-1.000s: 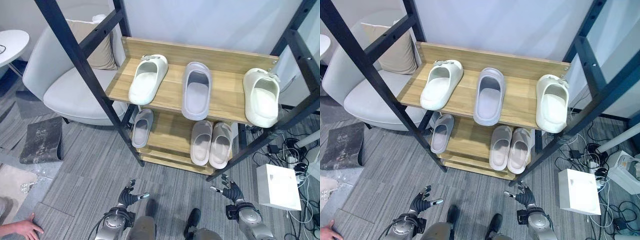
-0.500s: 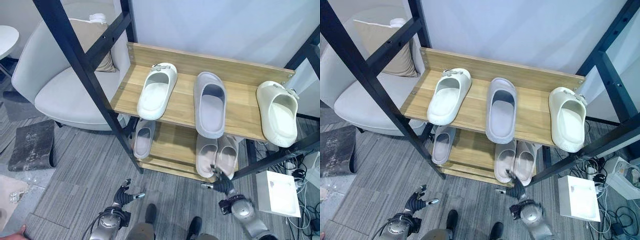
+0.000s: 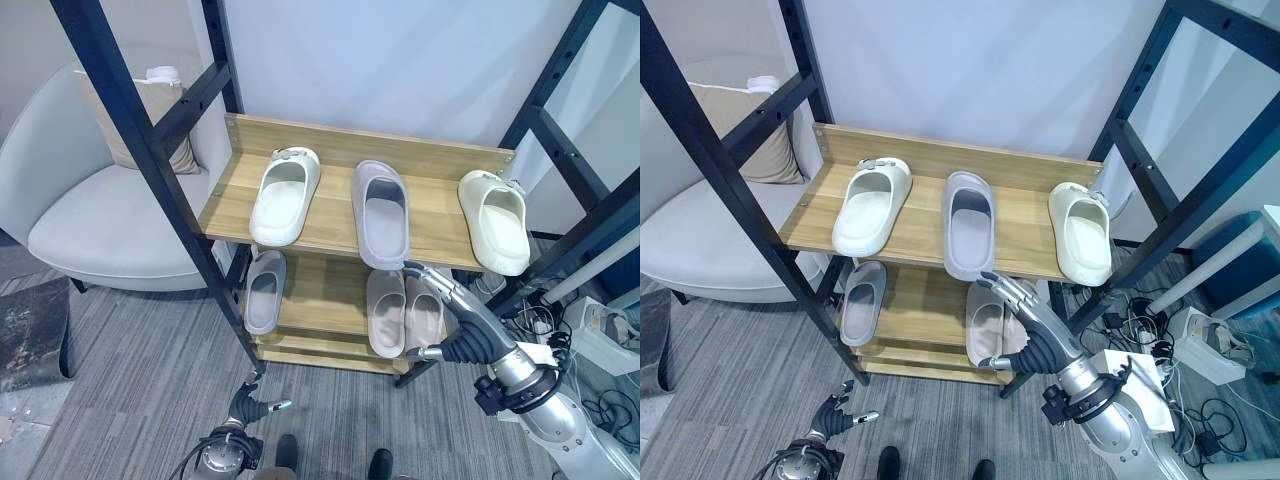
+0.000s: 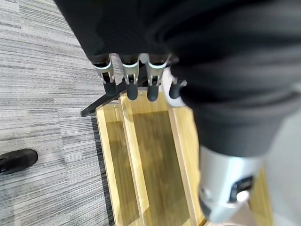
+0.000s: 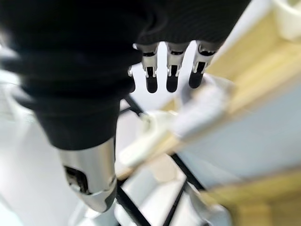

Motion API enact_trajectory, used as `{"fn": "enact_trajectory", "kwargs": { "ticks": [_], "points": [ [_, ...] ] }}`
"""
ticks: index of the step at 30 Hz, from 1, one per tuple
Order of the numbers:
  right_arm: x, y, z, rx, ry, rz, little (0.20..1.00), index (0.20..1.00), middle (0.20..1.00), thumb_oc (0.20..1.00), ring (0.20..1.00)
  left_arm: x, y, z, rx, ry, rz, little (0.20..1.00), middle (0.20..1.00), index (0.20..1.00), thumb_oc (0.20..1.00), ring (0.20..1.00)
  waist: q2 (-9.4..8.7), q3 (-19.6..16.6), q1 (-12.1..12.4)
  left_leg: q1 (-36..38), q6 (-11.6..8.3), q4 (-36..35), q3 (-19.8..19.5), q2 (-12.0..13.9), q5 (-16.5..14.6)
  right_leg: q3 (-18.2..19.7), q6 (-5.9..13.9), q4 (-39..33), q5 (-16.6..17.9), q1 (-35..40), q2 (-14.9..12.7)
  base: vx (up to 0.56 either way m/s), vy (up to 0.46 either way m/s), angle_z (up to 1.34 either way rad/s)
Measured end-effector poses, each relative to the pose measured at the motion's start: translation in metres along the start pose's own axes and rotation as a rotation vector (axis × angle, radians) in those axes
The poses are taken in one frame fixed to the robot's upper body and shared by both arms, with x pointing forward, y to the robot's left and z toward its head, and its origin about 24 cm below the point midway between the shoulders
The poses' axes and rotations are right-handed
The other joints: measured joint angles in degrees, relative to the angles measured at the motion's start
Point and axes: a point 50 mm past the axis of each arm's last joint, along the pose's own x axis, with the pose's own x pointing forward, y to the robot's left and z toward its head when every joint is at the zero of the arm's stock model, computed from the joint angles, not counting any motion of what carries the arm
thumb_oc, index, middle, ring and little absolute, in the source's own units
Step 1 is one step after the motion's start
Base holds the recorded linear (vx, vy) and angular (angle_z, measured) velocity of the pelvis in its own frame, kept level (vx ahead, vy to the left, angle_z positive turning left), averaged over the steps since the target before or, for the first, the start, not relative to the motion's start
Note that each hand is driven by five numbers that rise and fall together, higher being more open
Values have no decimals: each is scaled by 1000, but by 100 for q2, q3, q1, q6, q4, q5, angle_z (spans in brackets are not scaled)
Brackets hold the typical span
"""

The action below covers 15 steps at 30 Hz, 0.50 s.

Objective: Arrange the slippers neatly on the shoe rack.

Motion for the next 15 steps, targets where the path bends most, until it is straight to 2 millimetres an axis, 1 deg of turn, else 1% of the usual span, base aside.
{"fn": "enact_trajectory", "kwargs": {
  "ticks": [2, 3, 4, 5, 8, 9, 12, 15],
  "points": [
    [12, -13, 6, -62, -76, -70, 1000, 1000, 1000, 1000, 1000, -3, -1, -5, -2, 12, 0, 1000, 1000, 1000, 1000, 1000, 29, -15, 2, 3, -2, 0, 1, 0, 2, 0, -1, 0, 2, 2, 0, 0, 0, 0],
    [22, -24, 10, -127, -135, -147, 1000, 1000, 1000, 1000, 1000, -4, -3, -7, 3, 15, -8, 1000, 1000, 1000, 1000, 1000, 59, -27, 5, -1, -11, 0, -4, 1, 10, -4, 0, 0, 5, 5, 2, 0, 0, 0],
    [28, -29, 13, -165, -167, -190, 1000, 1000, 1000, 1000, 1000, -5, -4, -7, 6, 13, -11, 1000, 1000, 1000, 1000, 1000, 75, -33, 10, 0, -12, 2, -8, 1, 11, -6, 0, 0, 5, 5, 3, -6, 7, 6],
    [39, -40, 20, -236, -240, -266, 1000, 1000, 1000, 1000, 1000, -6, -8, -8, 13, 11, -23, 1000, 1000, 1000, 1000, 1000, 111, -52, 48, -1, -12, 2, -12, 1, 12, -9, -1, 0, 4, 11, 4, -4, -1, 5],
    [60, -58, 28, -368, -342, -376, 1000, 1000, 1000, 1000, 1000, -7, -11, -9, 9, 13, -27, 1000, 1000, 1000, 1000, 1000, 156, -75, 135, -1, -15, 35, -39, 1, 15, -28, -1, 0, 1, 22, 9, -2, 1, 5],
    [67, -66, 27, -425, -352, -414, 1000, 1000, 1000, 1000, 1000, -6, -12, -7, 11, 6, -27, 1000, 1000, 1000, 1000, 1000, 154, -78, 186, -2, 18, 35, -36, 2, 39, -34, -1, 0, 1, 30, 12, -9, 10, 7],
    [78, -76, 19, -478, -331, -475, 1000, 1000, 1000, 1000, 1000, -6, -12, -6, 5, 2, -25, 1000, 1000, 1000, 1000, 1000, 152, -77, 333, -3, 26, 35, -61, -3, 44, -55, 0, 1, -3, 42, 11, -1, 10, 3],
    [91, -81, -1, -514, -243, -502, 1000, 1000, 1000, 1000, 1000, -7, -12, -7, 7, 6, -20, 1000, 1000, 1000, 1000, 1000, 134, -65, 390, -8, 24, 34, -138, -10, 46, -132, 5, 0, -11, 73, 10, 15, 9, 12]
  ]
}}
